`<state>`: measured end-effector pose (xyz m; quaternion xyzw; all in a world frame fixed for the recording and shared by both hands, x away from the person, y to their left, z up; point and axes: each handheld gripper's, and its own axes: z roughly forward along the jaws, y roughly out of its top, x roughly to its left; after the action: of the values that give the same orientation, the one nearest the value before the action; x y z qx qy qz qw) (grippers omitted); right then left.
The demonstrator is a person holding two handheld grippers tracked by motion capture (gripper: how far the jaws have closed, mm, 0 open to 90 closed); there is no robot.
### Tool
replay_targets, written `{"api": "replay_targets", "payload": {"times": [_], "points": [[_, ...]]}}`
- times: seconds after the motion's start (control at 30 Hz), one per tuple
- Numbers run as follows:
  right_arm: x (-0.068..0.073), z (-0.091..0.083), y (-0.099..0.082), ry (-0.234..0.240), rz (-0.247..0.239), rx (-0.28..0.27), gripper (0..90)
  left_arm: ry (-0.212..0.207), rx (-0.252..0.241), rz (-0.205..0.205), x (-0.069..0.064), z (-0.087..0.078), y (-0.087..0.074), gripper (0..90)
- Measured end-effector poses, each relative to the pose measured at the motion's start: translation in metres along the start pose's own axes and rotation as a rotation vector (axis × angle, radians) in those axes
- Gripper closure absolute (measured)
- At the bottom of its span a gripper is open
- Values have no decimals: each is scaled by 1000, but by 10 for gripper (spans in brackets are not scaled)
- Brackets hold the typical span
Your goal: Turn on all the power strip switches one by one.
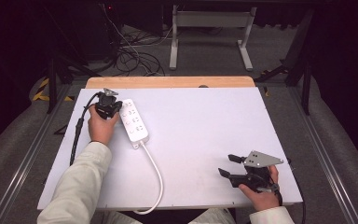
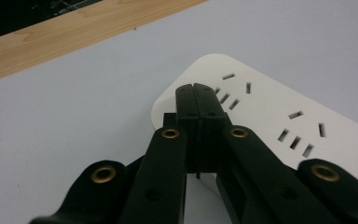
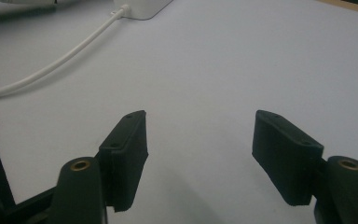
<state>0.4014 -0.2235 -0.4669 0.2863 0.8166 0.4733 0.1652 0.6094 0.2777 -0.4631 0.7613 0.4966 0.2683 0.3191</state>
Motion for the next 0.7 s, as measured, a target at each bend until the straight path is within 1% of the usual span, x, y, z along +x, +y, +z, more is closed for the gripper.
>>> {"api": "replay_targets", "payload": {"times": [0.03,0.13,0.2,0.23,0.27,0.3,0.37,0.43,0.47,0.5,0.53,0.6,0.7], "points": [[0,0,0,-1,-1,1,362,-5,1,-7,0,0,0,900],[0,0,0,2,-1,1,362,-3,-3,-3,0,1,-1,900],[0,0,0,2,0,2,362,-20,-8,-14,-1,2,-1,900],[0,1,0,3,1,2,362,-41,-15,-16,-1,3,-1,900],[0,1,0,3,1,2,362,-39,-17,-18,-4,3,0,900],[0,1,0,4,2,3,362,-12,-11,2,-6,3,1,900],[0,2,-1,4,3,7,361,25,-2,41,-12,3,2,900],[0,1,-1,4,1,6,361,-1,-9,7,-9,3,1,900],[0,1,-1,5,3,3,360,-10,-7,4,-8,2,0,900],[0,1,-1,4,3,4,360,-6,-5,5,-8,2,0,900],[0,0,-1,3,5,3,360,1,-8,14,-8,2,0,900],[-1,0,-2,2,6,3,360,-2,-8,8,-9,2,-1,900],[0,-1,-1,2,4,2,360,-2,-12,11,-8,2,-1,900]]}}
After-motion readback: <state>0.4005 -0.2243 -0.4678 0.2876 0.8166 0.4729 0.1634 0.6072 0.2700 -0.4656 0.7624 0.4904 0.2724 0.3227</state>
